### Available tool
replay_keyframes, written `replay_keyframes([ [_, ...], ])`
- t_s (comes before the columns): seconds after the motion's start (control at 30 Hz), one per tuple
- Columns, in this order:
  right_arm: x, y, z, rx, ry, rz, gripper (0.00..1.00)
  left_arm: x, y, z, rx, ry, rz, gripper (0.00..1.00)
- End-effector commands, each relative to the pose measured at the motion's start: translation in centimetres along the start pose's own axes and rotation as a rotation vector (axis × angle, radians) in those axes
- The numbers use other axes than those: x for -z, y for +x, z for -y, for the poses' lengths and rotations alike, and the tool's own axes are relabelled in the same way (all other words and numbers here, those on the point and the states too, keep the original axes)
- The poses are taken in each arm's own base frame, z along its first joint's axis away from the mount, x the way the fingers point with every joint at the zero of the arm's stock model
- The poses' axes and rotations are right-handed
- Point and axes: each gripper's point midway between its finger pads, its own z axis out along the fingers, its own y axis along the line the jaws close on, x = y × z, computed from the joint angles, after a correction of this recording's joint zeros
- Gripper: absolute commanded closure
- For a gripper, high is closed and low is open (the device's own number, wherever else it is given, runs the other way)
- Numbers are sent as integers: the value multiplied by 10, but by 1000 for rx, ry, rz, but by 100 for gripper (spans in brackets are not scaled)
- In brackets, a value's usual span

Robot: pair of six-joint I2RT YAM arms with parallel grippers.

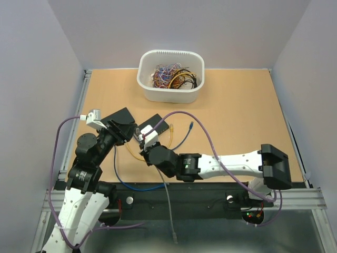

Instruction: Insert the plug into the switch port

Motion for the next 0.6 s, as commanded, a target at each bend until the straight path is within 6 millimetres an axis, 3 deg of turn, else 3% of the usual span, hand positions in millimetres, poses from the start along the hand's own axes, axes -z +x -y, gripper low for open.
replay_keyframes([
  [0.0, -4, -1, 27, 119, 204, -20, 100, 8, -25, 18, -38, 22, 67, 38],
  [0.23, -6, -3, 34, 153, 266, -32, 100, 16, -34, 14, -48, -30, 99, 38],
  [0.4, -8, -10, 31, 168, 268, -25, 100, 9, -25, 7, -40, -48, 61, 38],
  [0.57, -16, -5, 24, 245, 259, -43, 100, 2, -20, 4, -28, -58, 33, 38],
])
